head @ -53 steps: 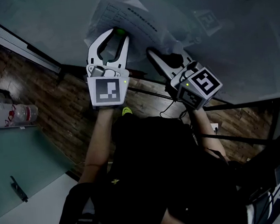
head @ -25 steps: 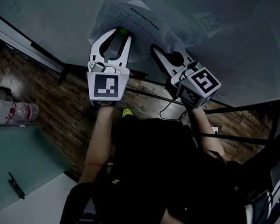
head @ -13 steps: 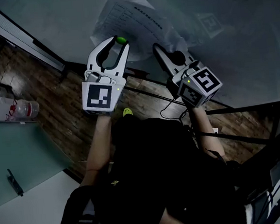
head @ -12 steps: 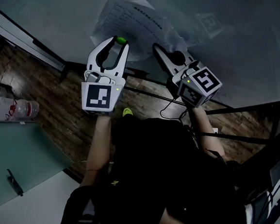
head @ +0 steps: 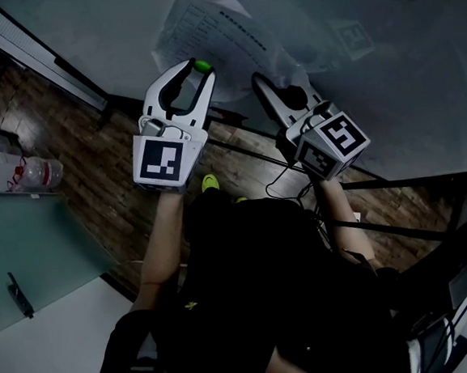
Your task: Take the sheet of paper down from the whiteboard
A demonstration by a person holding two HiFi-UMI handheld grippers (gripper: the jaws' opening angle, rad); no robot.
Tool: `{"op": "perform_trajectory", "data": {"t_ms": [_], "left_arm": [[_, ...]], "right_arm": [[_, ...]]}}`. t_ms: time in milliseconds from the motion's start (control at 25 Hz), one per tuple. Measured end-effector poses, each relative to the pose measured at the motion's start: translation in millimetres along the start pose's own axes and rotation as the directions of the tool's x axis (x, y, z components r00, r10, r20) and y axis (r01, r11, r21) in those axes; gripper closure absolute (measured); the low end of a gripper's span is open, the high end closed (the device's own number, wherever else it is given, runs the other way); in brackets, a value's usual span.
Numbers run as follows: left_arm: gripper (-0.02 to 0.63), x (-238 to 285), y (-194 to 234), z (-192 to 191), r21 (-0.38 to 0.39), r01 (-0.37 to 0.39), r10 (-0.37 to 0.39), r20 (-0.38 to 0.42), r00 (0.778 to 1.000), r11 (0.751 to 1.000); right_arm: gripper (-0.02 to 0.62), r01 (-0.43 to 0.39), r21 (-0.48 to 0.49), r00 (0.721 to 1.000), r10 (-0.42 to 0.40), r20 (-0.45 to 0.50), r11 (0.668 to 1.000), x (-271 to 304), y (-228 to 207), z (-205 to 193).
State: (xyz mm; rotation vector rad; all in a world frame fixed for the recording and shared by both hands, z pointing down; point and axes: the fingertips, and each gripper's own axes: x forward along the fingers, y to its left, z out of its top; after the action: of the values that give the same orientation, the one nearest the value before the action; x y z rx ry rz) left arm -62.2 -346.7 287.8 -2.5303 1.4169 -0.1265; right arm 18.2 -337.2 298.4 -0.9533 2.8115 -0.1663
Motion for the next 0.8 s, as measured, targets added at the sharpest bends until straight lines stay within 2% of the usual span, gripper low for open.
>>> {"op": "perform_trajectory", "data": {"t_ms": [800], "left_arm": [[0.462,-25,-19,-1,-0.029,-0.007,0.006,-0.047,0.999,1.0]], "right_arm": [[0.577,-0.064,0.045,0.998,0.065,-0.023,0.997,-16,22,-7]]}}
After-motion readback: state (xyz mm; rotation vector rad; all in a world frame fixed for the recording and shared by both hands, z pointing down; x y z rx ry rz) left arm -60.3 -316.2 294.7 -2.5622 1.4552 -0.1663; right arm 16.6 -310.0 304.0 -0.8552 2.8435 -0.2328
